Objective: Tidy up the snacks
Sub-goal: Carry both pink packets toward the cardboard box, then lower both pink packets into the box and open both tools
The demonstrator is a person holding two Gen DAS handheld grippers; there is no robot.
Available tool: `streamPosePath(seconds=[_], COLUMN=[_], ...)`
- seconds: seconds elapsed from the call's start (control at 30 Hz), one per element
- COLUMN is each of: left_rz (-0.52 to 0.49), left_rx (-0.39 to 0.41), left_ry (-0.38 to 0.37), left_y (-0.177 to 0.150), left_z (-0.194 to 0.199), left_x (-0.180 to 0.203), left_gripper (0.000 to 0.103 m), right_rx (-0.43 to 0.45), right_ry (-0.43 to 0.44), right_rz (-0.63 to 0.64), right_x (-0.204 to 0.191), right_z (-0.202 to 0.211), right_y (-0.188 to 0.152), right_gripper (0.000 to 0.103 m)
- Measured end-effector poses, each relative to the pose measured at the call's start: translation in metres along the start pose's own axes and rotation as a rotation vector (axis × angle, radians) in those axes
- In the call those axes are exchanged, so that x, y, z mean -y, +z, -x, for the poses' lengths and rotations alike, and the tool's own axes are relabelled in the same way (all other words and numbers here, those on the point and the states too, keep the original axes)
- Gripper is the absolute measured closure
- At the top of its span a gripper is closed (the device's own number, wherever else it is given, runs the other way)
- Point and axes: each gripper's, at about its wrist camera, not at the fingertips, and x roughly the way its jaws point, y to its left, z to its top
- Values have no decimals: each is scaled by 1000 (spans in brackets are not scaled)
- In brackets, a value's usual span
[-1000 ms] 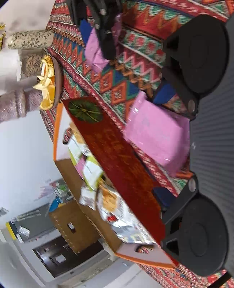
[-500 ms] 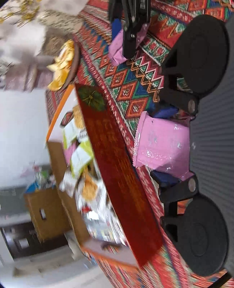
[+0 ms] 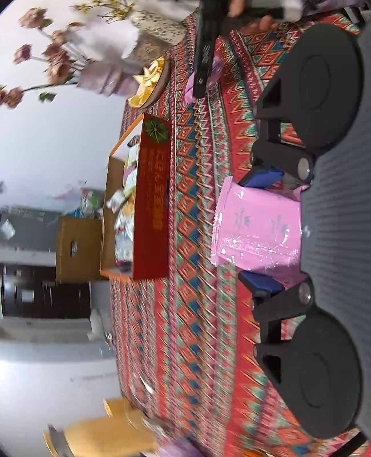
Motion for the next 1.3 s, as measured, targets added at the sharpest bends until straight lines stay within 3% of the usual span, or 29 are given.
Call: streamPosePath(seconds=[0.17, 0.37, 0.57, 0.73, 0.87, 1.03, 1.17, 1.3], left_rz=[89, 105, 117, 117, 99, 50, 2, -43], left_rx=[11, 3, -2, 12, 17, 59, 79, 74], left_ry=[-6, -3, -25, -38, -41, -118, -159, -154], left_y=[-28, -53, -66, -64, -50, 3, 69, 137], left_z=[33, 55, 61, 64, 59, 42, 6, -57], left_x=[-18, -28, -37, -39, -39, -28, -8, 15], left_gripper=[41, 41, 41, 41, 41, 41, 41, 41], right_rx=[35, 18, -23, -15, -17, 29, 112, 175], right_ry=[31, 20, -5, -18, -21, 20, 34, 19], right_rz=[60, 56, 38, 48, 43, 60, 128, 167], right_x=[-50, -91, -106, -111, -108, -96, -82, -68], right_z=[64, 127, 147, 149, 141, 133, 120, 82], right_y=[-35, -94, -123, -123, -115, -81, -19, 52], right_gripper=[43, 43, 43, 43, 43, 43, 43, 43])
